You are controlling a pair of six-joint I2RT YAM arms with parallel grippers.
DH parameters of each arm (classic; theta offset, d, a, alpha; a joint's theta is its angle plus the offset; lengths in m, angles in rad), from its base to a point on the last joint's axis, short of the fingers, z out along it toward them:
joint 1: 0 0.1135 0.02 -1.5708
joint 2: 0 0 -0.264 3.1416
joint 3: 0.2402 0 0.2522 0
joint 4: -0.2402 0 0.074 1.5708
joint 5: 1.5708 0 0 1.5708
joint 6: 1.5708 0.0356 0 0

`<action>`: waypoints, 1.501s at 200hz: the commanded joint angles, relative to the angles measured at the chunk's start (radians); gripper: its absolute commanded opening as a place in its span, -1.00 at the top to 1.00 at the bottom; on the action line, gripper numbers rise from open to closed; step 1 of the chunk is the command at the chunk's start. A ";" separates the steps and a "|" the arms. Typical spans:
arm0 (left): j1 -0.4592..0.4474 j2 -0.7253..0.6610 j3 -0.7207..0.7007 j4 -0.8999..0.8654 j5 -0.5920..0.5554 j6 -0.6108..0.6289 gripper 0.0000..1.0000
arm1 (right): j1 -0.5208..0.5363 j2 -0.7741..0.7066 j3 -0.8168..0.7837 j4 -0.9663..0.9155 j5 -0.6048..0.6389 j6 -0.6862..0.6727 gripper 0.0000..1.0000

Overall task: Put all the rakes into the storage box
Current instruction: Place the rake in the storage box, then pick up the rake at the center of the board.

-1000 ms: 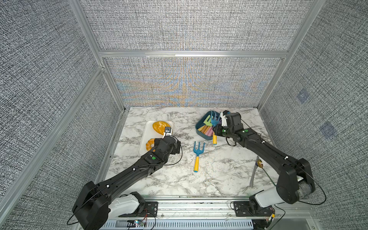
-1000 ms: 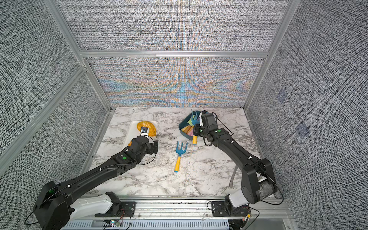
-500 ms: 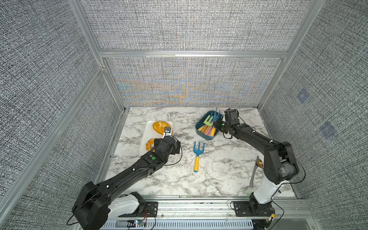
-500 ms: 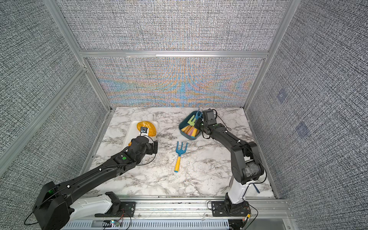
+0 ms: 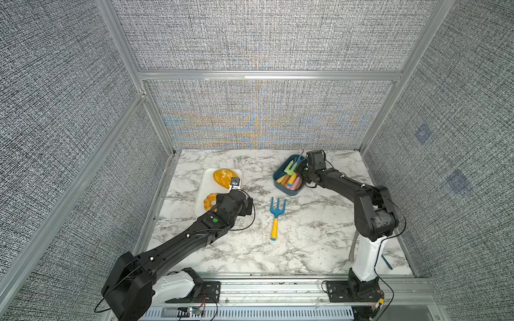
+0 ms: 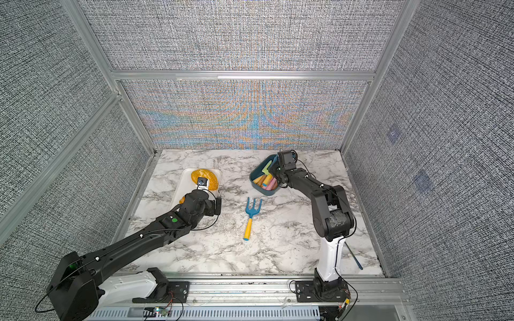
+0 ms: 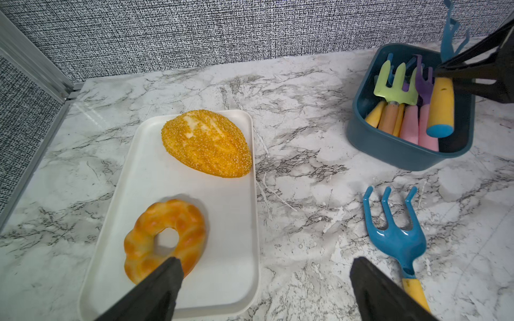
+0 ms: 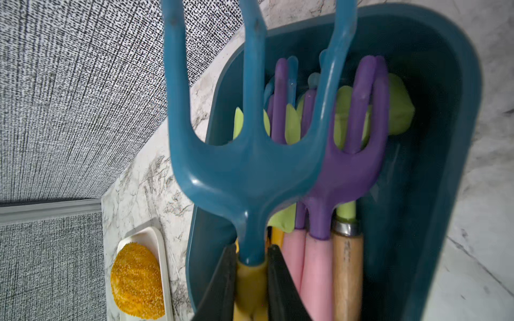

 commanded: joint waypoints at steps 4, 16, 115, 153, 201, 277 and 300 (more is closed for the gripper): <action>0.001 0.005 0.013 -0.004 0.017 0.005 -0.98 | 0.016 0.032 0.063 0.008 0.037 0.037 0.89; 0.001 0.005 0.012 -0.004 0.021 0.006 -0.98 | 0.022 0.055 0.098 -0.006 0.042 0.039 0.72; 0.000 0.056 0.028 0.003 0.061 0.013 -0.98 | 0.024 -0.023 0.029 0.039 -0.004 0.019 -0.30; -0.009 0.103 0.050 0.006 0.134 0.029 -0.98 | 0.021 -0.197 -0.094 0.065 0.011 -0.052 -0.64; -0.014 0.178 0.100 -0.020 0.215 0.034 -0.98 | 0.004 -0.431 -0.255 0.048 -0.026 -0.240 -0.98; -0.019 0.328 0.219 -0.152 0.260 -0.032 -0.98 | -0.005 -0.759 -0.556 -0.039 0.022 -0.470 -0.98; -0.033 0.367 0.241 -0.195 0.299 -0.075 -0.98 | -0.004 -0.854 -0.666 -0.041 0.128 -0.458 -0.99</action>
